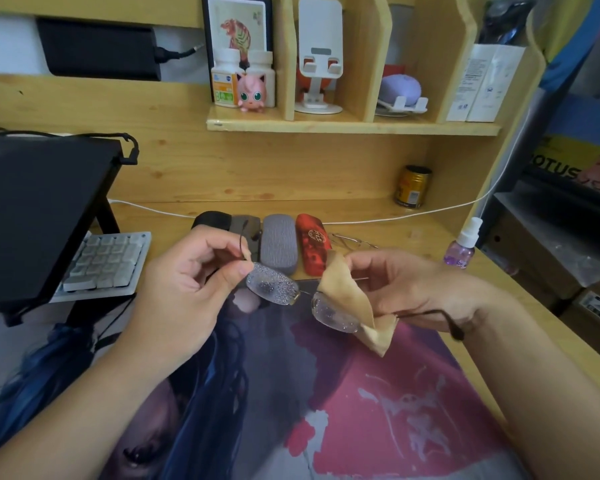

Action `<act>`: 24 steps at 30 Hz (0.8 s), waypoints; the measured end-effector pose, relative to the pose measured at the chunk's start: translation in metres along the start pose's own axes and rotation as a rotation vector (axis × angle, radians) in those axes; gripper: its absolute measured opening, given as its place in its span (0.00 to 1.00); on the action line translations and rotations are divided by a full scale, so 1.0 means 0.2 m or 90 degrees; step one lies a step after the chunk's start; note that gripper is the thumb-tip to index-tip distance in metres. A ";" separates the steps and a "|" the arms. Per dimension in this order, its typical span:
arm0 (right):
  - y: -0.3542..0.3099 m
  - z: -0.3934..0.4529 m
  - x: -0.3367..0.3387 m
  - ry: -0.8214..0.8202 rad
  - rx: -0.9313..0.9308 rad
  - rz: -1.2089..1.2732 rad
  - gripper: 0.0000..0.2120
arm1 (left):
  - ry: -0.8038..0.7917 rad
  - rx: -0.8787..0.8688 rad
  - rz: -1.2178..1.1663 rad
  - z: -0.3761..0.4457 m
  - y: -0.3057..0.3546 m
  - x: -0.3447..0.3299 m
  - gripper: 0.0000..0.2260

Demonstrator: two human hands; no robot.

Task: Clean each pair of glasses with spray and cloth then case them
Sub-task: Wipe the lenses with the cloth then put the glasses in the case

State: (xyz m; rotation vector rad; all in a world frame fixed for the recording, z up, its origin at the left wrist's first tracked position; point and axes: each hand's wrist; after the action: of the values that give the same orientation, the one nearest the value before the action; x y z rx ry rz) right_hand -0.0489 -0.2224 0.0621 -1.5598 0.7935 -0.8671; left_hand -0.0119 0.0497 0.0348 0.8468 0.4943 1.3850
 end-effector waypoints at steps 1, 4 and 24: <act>-0.01 0.00 -0.01 -0.024 -0.017 -0.003 0.16 | -0.003 -0.001 0.003 0.00 0.00 0.00 0.10; -0.03 -0.01 -0.06 -0.072 -0.057 -0.027 0.16 | -0.015 0.002 0.008 0.00 0.01 0.01 0.06; -0.01 0.03 -0.16 0.012 -0.138 -0.104 0.06 | 0.013 -0.005 0.081 0.00 0.00 0.03 0.11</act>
State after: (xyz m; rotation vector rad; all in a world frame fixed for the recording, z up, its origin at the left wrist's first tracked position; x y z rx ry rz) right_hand -0.0588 -0.1915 0.0600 -1.8294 0.8029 -0.9390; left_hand -0.0110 0.0555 0.0354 0.8714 0.4565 1.5120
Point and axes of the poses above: each hand's wrist, its own z-axis towards the middle knuckle, its own x-axis out of the back of the hand, y = z × x, and after that the axes turned 2 degrees about z, right-handed
